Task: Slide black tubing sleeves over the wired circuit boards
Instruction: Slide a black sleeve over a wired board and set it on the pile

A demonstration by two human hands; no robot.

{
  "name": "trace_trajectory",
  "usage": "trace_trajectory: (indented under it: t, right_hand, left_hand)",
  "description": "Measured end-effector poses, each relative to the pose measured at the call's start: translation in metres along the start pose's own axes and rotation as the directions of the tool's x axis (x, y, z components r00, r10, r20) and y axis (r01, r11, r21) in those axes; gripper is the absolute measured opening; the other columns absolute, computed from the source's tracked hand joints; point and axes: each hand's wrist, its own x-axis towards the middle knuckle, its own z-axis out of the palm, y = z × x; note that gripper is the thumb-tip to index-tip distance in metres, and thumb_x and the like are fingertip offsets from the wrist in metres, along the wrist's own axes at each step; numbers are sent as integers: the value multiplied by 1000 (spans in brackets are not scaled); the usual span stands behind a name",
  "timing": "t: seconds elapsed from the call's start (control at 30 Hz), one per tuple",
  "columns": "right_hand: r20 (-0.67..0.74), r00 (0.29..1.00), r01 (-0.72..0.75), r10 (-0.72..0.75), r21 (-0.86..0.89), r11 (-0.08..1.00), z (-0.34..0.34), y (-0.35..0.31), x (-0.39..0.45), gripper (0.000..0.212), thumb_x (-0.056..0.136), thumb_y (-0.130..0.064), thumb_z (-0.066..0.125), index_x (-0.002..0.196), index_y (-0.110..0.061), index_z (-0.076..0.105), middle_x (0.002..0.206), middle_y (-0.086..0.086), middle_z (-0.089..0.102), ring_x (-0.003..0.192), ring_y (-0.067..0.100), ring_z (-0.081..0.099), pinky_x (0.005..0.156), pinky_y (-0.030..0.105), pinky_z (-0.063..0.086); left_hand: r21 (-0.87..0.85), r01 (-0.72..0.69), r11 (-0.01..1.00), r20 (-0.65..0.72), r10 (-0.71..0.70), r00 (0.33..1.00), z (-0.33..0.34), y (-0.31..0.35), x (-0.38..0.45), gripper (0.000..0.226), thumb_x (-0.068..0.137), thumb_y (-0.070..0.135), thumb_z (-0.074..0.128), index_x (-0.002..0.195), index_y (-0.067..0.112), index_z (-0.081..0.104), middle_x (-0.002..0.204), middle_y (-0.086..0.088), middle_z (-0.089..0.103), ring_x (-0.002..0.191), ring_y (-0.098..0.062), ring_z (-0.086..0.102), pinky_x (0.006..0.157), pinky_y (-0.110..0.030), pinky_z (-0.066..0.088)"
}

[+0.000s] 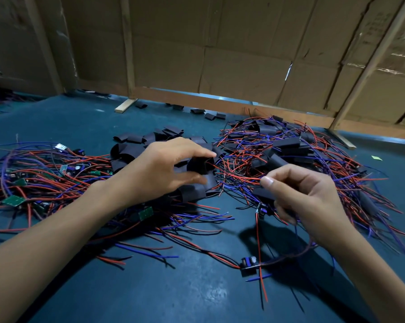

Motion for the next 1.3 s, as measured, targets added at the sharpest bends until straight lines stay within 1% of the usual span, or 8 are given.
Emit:
trace_trajectory:
  t: [0.17, 0.27, 0.4, 0.53, 0.7, 0.87, 1.1, 1.3]
  right_hand:
    - [69, 975, 223, -212, -323, 920, 20, 2, -5, 8, 87, -24, 72, 88, -16, 74, 64, -18, 61, 52, -2, 50, 54, 5, 36]
    - [21, 999, -32, 34, -61, 998, 32, 1, -3, 27, 82, -28, 75, 104, -14, 70, 70, -8, 63, 47, 10, 49, 45, 24, 44]
    - [146, 884, -467, 445, 334, 819, 19, -4, 3, 30, 78, -21, 77, 103, -9, 66, 74, 8, 62, 46, 16, 50, 40, 28, 46]
    - [91, 864, -488, 495, 392, 780, 10, -1, 7, 15, 80, -19, 72, 92, -10, 69, 79, 7, 67, 39, 7, 36, 34, 16, 27]
    - [-15, 960, -271, 280, 199, 942, 23, 4, 4, 29, 85, -23, 69, 110, -12, 61, 90, 14, 76, 37, 7, 28, 37, 15, 25]
    - [3, 999, -36, 36, -22, 999, 32, 2, -3, 13, 84, -20, 70, 94, -12, 72, 75, 4, 76, 54, -1, 58, 56, 7, 42]
    - [-15, 954, 267, -301, -419, 868, 27, 11, -5, 14, 85, -5, 77, 98, -9, 81, 68, -23, 57, 59, -2, 53, 62, 9, 38]
    - [7, 907, 350, -422, -570, 743, 26, 15, -6, 17, 90, -16, 73, 104, -14, 81, 62, -5, 45, 53, 9, 44, 50, 22, 35]
  left_hand:
    - [215, -184, 959, 34, 180, 983, 16, 16, 1, 19, 88, 14, 78, 103, 3, 76, 90, -8, 71, 82, -26, 65, 77, -34, 53]
    - [188, -160, 969, -37, 170, 985, 24, 25, 3, 10, 87, 9, 77, 95, 2, 76, 83, -6, 70, 76, -24, 63, 73, -31, 52]
    - [228, -64, 972, -139, 97, 986, 15, 17, 4, 10, 86, 5, 79, 95, 1, 77, 85, -6, 72, 76, -24, 65, 74, -36, 56]
    - [315, -85, 945, -87, 118, 989, 6, 6, 2, 21, 89, 7, 77, 107, -4, 74, 95, -11, 73, 83, -30, 66, 80, -43, 56]
    - [319, -167, 933, 46, 161, 986, 15, 17, 1, 40, 91, 17, 76, 125, -3, 66, 113, -12, 70, 101, -32, 64, 92, -40, 53]
    - [329, -148, 933, 35, 144, 989, 23, 21, 1, 43, 89, 17, 78, 126, -3, 66, 113, -12, 70, 100, -31, 64, 90, -37, 53]
    - [217, -128, 968, 23, 126, 992, 25, 16, -1, 42, 90, 16, 78, 125, -3, 66, 110, -12, 70, 96, -30, 65, 90, -36, 52]
    - [140, -128, 982, 66, 120, 991, 24, 15, -1, 43, 89, 15, 79, 125, -3, 66, 112, -13, 69, 98, -31, 65, 89, -39, 53]
